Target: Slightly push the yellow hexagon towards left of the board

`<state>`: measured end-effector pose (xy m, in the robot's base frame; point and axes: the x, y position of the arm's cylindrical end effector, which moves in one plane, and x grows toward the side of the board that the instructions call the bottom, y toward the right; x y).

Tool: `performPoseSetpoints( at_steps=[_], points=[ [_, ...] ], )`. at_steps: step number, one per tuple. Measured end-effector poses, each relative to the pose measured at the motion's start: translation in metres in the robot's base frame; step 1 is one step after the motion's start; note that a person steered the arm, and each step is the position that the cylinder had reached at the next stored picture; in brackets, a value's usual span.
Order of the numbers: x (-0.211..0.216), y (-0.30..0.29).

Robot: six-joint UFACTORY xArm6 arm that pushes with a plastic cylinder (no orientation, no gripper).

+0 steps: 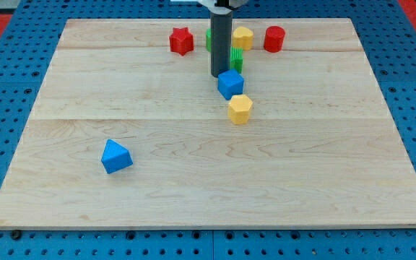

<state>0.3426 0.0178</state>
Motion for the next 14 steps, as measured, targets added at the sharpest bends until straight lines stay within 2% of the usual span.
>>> performPoseSetpoints(
  at_steps=[2,4,5,7,8,11,14],
  points=[
    [-0.001,-0.016],
    [0.008,-0.074],
    [0.041,-0.081],
    [0.146,-0.066],
    [0.156,-0.032],
    [0.147,0.077],
    [0.087,0.078]
  ],
)
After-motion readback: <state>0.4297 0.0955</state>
